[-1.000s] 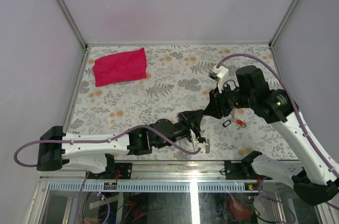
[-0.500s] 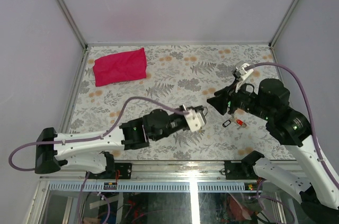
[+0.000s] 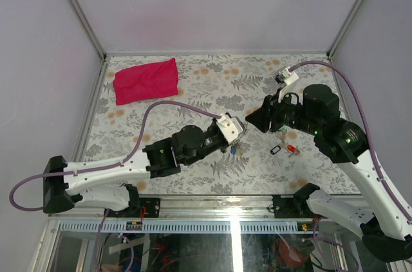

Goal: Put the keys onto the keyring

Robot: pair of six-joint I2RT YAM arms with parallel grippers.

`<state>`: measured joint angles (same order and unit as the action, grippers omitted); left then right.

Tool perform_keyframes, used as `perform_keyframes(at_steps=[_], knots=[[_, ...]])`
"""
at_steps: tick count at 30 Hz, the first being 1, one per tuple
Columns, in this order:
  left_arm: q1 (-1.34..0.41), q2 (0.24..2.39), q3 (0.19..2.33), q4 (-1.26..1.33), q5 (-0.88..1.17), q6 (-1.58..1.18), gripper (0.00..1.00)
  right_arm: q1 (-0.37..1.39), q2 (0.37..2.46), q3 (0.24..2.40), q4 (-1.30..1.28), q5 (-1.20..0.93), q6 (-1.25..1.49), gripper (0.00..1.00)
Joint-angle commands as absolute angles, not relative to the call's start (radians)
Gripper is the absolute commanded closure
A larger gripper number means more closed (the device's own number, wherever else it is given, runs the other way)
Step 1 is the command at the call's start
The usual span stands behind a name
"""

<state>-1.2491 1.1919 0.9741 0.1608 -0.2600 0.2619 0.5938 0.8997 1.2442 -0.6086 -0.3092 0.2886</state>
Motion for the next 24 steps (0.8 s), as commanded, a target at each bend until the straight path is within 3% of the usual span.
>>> perform_keyframes(at_steps=[1, 24], knots=[[-1.249, 1.172, 0.982, 0.204, -0.297, 0.243, 1.00, 0.595, 0.916, 1.260, -0.540, -0.350, 0.356, 0.56], [-1.250, 1.162, 0.969, 0.213, -0.322, 0.252, 1.00, 0.596, 0.961, 1.249, -0.568, -0.450, 0.375, 0.70]])
